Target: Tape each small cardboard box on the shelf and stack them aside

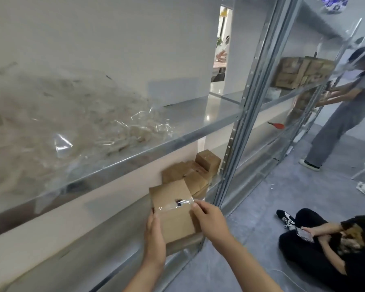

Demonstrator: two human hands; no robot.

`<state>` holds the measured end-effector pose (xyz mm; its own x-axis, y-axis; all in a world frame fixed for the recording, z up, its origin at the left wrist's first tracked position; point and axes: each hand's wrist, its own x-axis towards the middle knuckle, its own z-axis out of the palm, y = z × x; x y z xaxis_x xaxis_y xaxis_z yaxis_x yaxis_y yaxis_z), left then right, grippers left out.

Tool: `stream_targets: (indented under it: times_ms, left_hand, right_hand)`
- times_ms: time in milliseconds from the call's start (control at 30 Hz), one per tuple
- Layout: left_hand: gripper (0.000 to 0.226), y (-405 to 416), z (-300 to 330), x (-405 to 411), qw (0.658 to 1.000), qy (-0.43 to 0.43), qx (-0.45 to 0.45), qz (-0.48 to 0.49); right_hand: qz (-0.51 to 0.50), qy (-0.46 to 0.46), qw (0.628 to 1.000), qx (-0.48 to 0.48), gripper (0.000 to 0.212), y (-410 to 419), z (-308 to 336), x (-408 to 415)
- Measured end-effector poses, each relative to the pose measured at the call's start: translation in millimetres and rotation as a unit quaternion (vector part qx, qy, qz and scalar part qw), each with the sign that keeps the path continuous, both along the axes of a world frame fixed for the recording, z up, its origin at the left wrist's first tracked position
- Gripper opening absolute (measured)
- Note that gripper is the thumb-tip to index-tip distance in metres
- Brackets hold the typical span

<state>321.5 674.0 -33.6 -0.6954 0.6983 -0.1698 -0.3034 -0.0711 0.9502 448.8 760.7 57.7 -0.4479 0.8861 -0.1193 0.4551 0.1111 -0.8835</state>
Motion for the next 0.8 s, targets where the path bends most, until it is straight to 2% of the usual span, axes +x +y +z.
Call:
stream_targets:
  times_ms: [100,200,300,367,500,667,800]
  left_hand:
    - [0.079,23.2,9.1,-26.6,1.0,-0.004,-0.016,-0.016]
    - [0.059,40.9,25.7,-46.4,0.998,-0.056,-0.016,0.008]
    - [0.049,61.1,27.1,-58.8,0.994,-0.105,-0.03,0.021]
    - [0.047,71.2,28.3,-59.4,0.991,-0.117,-0.058,0.018]
    - [0.047,93.4,17.4,-56.9,0.984,-0.137,-0.105,0.037]
    - [0.049,121.8,9.8,-57.3,0.974,-0.148,-0.144,0.098]
    - [0.057,127.2,-2.7,-58.4,0.967,-0.182,-0.146,0.1]
  right_hand:
    - [0.028,-0.001,0.999,-0.026,0.021,32.2,7.1,-27.9]
    - [0.057,-0.011,0.997,-0.056,0.023,65.0,6.7,-54.8]
    - [0.101,-0.052,0.991,-0.068,0.038,100.9,4.4,-79.1]
    - [0.146,-0.08,0.983,-0.072,0.039,126.3,-0.5,-91.6]
    - [0.21,-0.121,0.965,-0.105,0.052,163.6,-11.3,-108.2]
    - [0.295,-0.188,0.935,-0.067,0.051,186.7,-19.1,-121.4]
    - [0.322,-0.181,0.927,-0.069,0.053,193.7,-27.6,-123.0]
